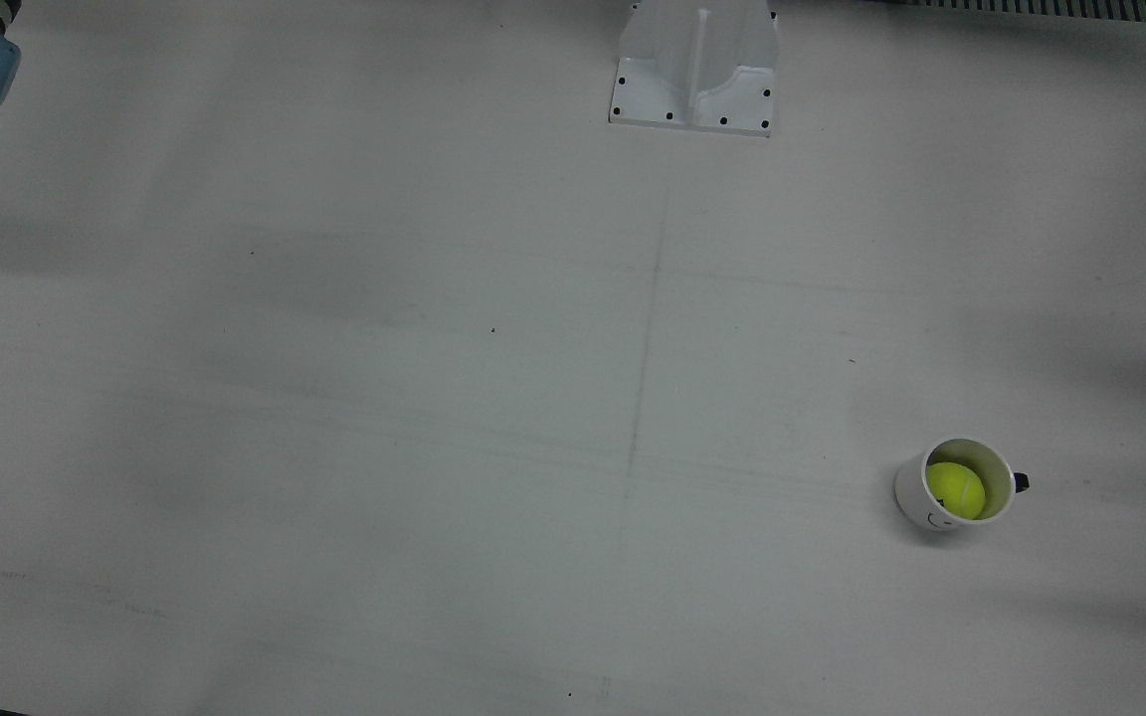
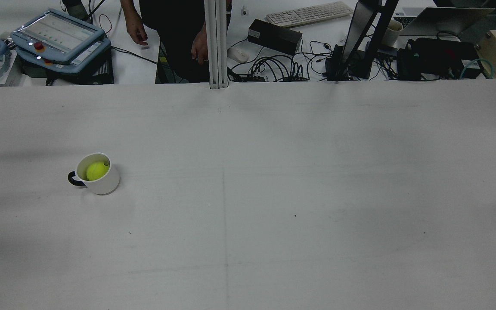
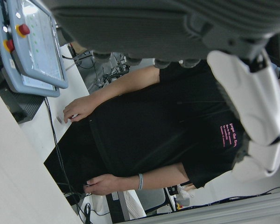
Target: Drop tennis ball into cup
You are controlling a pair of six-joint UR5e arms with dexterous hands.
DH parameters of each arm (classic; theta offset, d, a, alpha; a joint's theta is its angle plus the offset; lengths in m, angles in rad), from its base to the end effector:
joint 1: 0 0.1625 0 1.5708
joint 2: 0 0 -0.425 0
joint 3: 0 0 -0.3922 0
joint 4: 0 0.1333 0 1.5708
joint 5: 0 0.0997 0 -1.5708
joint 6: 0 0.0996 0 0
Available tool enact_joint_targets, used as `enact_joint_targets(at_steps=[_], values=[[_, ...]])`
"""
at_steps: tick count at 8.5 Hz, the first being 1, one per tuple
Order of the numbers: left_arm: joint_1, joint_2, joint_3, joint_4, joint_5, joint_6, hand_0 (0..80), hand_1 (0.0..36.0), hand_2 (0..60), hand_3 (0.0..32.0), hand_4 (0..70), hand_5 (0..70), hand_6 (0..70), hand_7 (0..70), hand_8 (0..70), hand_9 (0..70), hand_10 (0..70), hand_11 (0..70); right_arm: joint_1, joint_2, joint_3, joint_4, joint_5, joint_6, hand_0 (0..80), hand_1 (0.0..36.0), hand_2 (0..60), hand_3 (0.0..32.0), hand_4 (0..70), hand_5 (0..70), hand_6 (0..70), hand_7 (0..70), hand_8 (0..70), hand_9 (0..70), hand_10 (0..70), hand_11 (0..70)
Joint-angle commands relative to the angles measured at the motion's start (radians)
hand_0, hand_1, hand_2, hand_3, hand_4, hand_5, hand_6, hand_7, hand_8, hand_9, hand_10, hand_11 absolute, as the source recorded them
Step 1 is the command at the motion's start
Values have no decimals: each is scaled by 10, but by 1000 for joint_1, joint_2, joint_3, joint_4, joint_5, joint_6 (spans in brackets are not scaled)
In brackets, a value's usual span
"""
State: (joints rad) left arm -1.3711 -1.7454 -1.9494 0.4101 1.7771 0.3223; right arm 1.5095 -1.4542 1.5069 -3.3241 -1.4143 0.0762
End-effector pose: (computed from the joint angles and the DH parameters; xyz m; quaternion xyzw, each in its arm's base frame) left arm -0.0079 -0.5303 0.4597 -0.0212 0.7546 -0.6091 0.2432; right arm 0.1163 -0.5339 0.6756 -0.0134 0.6602 -0.7488 0.0572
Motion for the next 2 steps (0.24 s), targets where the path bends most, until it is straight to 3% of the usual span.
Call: enact_joint_targets(at_steps=[1, 2], values=[[-52, 27, -11, 68, 10, -2, 435, 235, 475, 0, 0, 32, 0, 0, 0, 0, 0, 0, 0, 0, 1, 0, 0, -1, 0, 0, 0, 0, 0, 0, 0, 0, 0, 0, 0, 0], [-57, 35, -17, 70, 10, -2, 439, 239, 481, 0, 0, 34, 0, 0, 0, 0, 0, 0, 0, 0, 1, 0, 0, -1, 0, 0, 0, 0, 0, 0, 0, 0, 0, 0, 0, 0]])
